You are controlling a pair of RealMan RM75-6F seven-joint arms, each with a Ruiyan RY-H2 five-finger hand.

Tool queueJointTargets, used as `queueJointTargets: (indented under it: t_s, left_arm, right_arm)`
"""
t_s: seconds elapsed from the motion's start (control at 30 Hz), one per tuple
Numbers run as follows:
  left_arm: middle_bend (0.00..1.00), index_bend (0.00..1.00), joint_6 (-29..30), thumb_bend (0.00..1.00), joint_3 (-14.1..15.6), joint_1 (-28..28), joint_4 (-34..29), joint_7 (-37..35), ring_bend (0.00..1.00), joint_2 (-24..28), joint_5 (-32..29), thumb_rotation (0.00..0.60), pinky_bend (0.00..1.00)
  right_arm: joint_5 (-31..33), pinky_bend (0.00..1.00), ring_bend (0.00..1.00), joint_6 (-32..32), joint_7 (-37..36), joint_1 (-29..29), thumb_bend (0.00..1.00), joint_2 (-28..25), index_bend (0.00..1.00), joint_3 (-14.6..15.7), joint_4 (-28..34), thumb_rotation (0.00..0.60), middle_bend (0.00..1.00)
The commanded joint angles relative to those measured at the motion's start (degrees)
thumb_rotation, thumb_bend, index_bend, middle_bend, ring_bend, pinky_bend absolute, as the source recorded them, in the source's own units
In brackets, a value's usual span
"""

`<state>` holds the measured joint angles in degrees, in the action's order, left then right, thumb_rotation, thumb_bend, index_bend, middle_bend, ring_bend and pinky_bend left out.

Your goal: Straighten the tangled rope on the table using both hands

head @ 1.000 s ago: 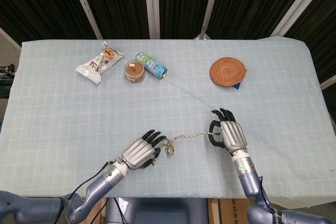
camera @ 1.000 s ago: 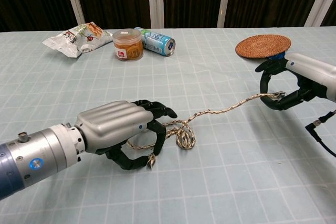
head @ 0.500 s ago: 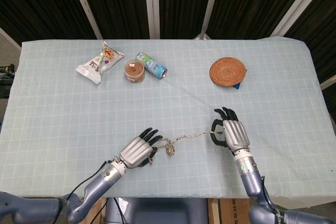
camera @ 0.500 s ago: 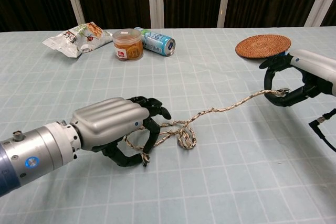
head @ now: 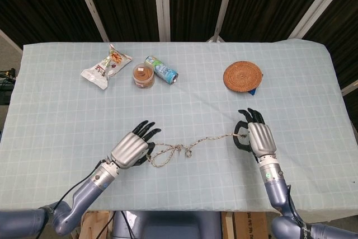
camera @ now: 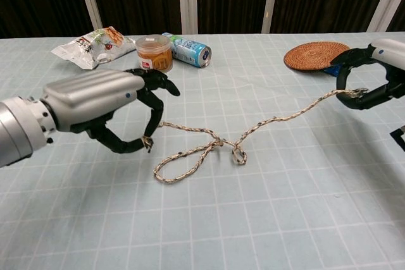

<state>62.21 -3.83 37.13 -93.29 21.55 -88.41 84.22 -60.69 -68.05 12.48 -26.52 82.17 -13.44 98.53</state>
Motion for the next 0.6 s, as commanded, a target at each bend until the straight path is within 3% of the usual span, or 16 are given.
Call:
queueJointTargets:
  t_s: [0.03,0.37,0.6]
  left_arm:
    - [0.13,0.63,2.5,0.49,-0.4,-1.3,-2.2,-2.0,0.00,4.5,1.2,0.600,0.00]
    - [0.13,0.63,9.5,0.49,1.0,-6.9,-2.7,-11.0,0.00,17.3,3.3,0.600,0.00]
    - [0.14,0.63,13.0,0.49,1.2,-10.7,-0.3,-16.8,0.00,20.8,1.8,0.600,0.00]
  right_arm:
    - [0.2,0.00,0.00,-0.2,-0.6,0.4,0.47,-1.0,0.65,-0.3,-0.1,0.600,0.18]
    - [0.6,0.00,0.00,-0.6,-5.0,2.9,0.47,-5.0,0.65,-0.5,-1.3,0.600,0.18]
    - [0.0,0.00,0.00,-1.0,-7.6,4.4,0.47,-7.0,0.65,-0.3,-1.8,0.600,0.18]
